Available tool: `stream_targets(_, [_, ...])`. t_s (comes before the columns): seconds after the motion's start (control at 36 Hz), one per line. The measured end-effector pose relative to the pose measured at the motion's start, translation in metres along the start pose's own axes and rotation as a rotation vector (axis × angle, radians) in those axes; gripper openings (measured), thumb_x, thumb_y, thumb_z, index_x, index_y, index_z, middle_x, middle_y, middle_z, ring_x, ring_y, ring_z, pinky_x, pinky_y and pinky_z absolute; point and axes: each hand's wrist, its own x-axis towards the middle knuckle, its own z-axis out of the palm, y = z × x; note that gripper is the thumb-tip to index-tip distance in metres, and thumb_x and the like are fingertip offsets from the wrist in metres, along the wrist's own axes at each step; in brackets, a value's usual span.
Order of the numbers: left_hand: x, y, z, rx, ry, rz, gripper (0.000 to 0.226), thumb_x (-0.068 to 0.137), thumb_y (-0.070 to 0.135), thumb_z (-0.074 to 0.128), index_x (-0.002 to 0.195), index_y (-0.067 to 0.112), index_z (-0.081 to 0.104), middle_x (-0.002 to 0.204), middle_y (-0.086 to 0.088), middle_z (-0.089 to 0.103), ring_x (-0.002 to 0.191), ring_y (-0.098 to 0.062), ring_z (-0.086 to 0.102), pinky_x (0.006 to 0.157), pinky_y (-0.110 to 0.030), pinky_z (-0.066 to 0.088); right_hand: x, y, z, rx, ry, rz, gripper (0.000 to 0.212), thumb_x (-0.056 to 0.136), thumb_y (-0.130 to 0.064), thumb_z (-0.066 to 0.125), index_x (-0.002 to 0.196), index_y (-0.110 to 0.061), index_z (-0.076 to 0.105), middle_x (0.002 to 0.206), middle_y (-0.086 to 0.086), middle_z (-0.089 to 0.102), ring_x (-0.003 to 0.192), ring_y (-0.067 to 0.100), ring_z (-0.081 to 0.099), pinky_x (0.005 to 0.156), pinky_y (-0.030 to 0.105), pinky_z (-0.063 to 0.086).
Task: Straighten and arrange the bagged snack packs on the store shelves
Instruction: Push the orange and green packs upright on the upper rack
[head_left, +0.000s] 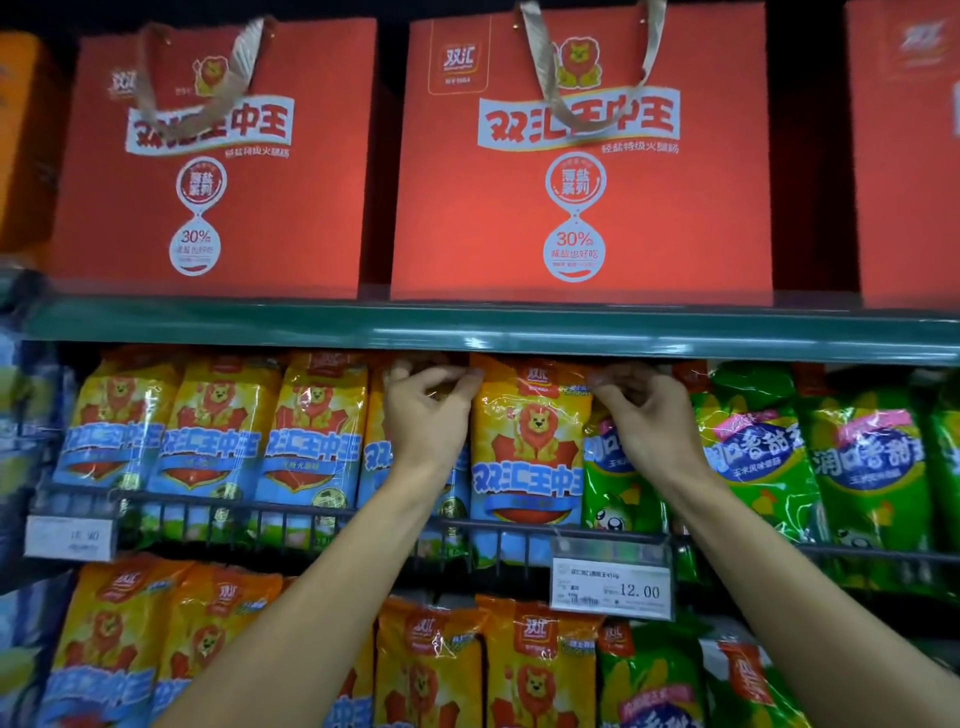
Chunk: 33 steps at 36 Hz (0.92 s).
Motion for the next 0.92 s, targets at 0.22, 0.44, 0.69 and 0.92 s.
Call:
stream_targets(0.22, [-0.001,-0.006,-0.003,0.147,-0.069,0.068,0.014,0.094,0.027,0.074,0.103,0.017,0.077,0.154,-0.005,0.035,0.151,-0.026,0.028,0.119,-0.031,0.031,-0.006,-0.007,0.007,-0.027,0.112,0.016,0.008,0.094,-0.011,0.069,0.09,-0.015,0.075,0.091,-0.006,0.074,0.088,0.004,0.067,0.072,0.002,0.046])
stream_targets(0.44, [-0.049,-0.028,-0.04,0.325,-0.226,0.663,0.033,0.1,0.022,0.061,0.132,0.015,0.063,0.141,0.0,0.048,0.138,-0.013,0.041,0.116,-0.022,0.033,-0.055,-0.005,-0.001,-0.245,0.083,-0.173,0.037,0.097,-0.028,0.067,0.132,-0.025,0.058,0.127,-0.008,0.058,0.122,0.008,0.052,0.103,0.024,0.041])
stream_targets(0.69, [-0.07,-0.046,-0.038,0.877,-0.616,0.732,0.066,0.108,0.057,0.026,0.164,0.029,0.003,0.17,0.018,-0.009,0.153,0.003,-0.013,0.125,-0.023,0.001,-0.084,0.01,0.007,-0.862,-0.389,-0.293,0.075,0.097,-0.069,0.005,0.162,-0.033,-0.005,0.167,-0.02,-0.016,0.15,-0.005,-0.022,0.126,0.026,-0.004])
stream_targets(0.92, [-0.071,-0.04,-0.034,0.958,-0.601,0.707,0.064,0.106,0.062,0.019,0.159,0.044,-0.011,0.17,0.011,-0.014,0.157,-0.011,-0.003,0.12,-0.028,0.009,-0.085,0.009,0.013,-0.925,-0.367,-0.29,0.072,0.1,-0.064,0.005,0.161,-0.028,-0.008,0.166,-0.016,-0.023,0.15,0.0,-0.026,0.125,0.034,-0.011])
